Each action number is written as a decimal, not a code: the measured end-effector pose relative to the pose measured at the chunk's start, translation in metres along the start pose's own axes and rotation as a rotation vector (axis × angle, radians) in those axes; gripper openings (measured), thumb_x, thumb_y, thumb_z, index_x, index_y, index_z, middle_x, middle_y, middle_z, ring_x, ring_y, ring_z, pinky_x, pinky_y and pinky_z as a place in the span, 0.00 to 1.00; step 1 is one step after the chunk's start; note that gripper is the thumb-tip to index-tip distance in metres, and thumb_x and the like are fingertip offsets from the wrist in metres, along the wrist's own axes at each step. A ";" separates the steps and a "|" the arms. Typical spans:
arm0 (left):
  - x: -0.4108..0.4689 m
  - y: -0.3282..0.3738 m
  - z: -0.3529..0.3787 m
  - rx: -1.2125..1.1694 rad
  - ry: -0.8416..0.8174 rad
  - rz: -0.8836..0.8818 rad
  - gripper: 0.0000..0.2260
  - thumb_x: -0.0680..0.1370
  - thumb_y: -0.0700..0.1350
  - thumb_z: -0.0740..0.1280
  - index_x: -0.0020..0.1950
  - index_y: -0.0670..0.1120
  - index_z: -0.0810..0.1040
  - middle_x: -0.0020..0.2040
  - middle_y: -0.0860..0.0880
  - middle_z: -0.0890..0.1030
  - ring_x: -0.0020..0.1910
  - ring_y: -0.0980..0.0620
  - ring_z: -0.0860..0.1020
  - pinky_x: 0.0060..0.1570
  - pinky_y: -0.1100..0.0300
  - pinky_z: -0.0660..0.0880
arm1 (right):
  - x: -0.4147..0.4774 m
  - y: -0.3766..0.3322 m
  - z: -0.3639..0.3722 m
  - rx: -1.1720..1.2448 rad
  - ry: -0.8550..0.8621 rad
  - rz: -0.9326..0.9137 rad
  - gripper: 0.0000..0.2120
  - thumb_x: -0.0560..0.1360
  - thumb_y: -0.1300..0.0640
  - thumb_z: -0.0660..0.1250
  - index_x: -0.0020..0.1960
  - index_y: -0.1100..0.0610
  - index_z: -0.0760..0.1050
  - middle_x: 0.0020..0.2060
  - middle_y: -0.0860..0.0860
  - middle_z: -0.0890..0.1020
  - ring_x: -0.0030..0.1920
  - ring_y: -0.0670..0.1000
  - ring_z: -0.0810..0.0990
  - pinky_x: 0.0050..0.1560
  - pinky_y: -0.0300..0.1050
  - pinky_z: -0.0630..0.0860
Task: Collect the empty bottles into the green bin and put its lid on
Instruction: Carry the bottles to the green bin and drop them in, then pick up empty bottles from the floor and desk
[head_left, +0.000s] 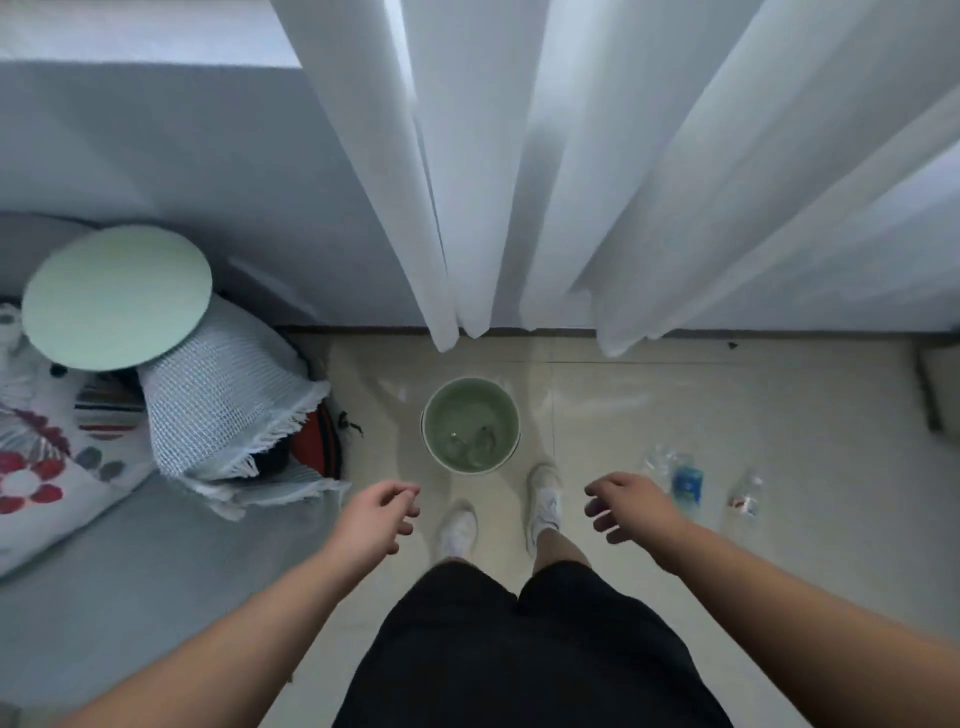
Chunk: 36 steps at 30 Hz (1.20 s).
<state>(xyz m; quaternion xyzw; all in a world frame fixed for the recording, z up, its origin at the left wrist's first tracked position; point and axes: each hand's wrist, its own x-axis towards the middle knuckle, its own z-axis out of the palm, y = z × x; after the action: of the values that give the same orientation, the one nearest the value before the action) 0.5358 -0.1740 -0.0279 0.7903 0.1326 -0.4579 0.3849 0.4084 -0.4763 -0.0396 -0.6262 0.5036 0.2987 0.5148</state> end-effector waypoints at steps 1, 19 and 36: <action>-0.003 0.000 -0.005 0.023 -0.013 0.013 0.10 0.84 0.46 0.62 0.59 0.47 0.81 0.52 0.45 0.84 0.42 0.50 0.79 0.37 0.58 0.73 | -0.007 0.012 0.002 0.058 0.026 0.022 0.09 0.79 0.58 0.63 0.51 0.61 0.81 0.46 0.62 0.85 0.34 0.55 0.80 0.34 0.47 0.76; -0.040 0.058 0.094 0.743 -0.371 0.342 0.08 0.80 0.44 0.65 0.54 0.52 0.83 0.47 0.47 0.86 0.43 0.46 0.83 0.35 0.55 0.77 | -0.187 0.319 0.069 1.042 0.474 0.320 0.09 0.77 0.56 0.67 0.51 0.60 0.82 0.44 0.60 0.87 0.34 0.55 0.83 0.33 0.47 0.80; -0.171 0.010 0.329 1.125 -0.608 0.528 0.08 0.84 0.43 0.62 0.59 0.47 0.80 0.52 0.41 0.83 0.43 0.45 0.80 0.35 0.57 0.73 | -0.250 0.567 0.122 1.376 0.626 0.518 0.04 0.75 0.61 0.65 0.43 0.61 0.76 0.26 0.55 0.78 0.21 0.51 0.70 0.25 0.39 0.64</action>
<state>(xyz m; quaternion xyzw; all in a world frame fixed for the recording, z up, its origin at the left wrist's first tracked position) 0.2435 -0.3964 0.0241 0.7122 -0.4355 -0.5494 0.0352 -0.1850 -0.2592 -0.0474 -0.0857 0.8256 -0.1587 0.5346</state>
